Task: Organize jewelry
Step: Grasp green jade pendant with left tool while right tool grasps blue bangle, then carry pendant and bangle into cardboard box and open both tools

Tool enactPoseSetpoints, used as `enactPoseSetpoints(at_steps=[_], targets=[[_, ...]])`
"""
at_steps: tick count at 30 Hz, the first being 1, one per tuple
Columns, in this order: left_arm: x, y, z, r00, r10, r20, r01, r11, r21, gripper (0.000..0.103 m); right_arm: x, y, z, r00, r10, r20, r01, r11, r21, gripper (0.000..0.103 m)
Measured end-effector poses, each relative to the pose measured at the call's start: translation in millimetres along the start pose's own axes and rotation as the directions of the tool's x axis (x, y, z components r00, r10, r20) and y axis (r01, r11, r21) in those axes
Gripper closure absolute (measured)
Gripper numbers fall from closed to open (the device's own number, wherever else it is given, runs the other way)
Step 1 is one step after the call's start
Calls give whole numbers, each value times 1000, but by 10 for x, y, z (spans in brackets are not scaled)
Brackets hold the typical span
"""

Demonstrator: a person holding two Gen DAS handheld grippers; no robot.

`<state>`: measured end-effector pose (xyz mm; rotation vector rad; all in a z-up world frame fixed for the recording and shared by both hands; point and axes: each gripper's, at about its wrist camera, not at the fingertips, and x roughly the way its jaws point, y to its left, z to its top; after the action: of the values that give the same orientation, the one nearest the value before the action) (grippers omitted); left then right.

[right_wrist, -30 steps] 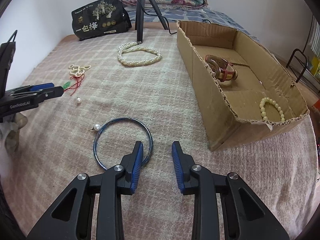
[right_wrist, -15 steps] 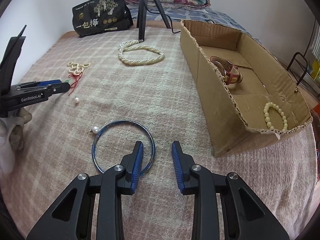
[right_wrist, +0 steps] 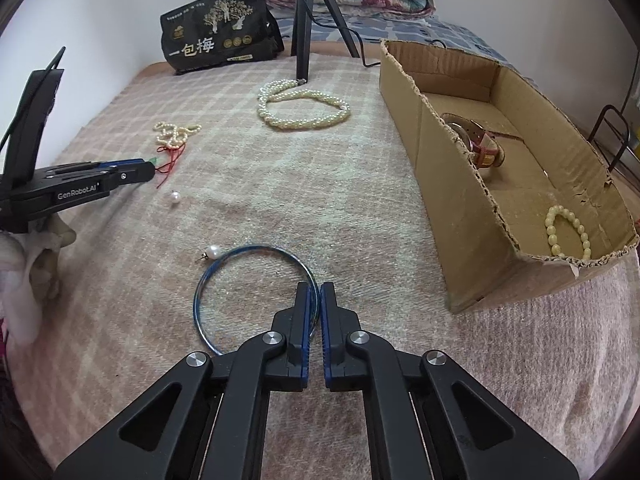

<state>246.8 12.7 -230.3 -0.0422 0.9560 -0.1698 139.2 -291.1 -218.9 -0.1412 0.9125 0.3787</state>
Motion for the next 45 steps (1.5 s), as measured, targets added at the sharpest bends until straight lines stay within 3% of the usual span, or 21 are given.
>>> enactPoseSetpoints(at_steps=[28, 36, 45], targets=[[-885, 80, 135, 984, -40, 171, 50, 997, -51, 89, -598, 328, 112, 984, -64, 168, 87, 988, -129, 100], [-1239, 63, 199, 970, -59, 235, 72, 996, -47, 90, -785, 336, 149, 975, -64, 214, 92, 988, -121, 101], [-1399, -57, 245, 964, -74, 257, 83, 996, -26, 89, -1043, 252, 205, 961, -52, 273, 79, 993, -88, 101]])
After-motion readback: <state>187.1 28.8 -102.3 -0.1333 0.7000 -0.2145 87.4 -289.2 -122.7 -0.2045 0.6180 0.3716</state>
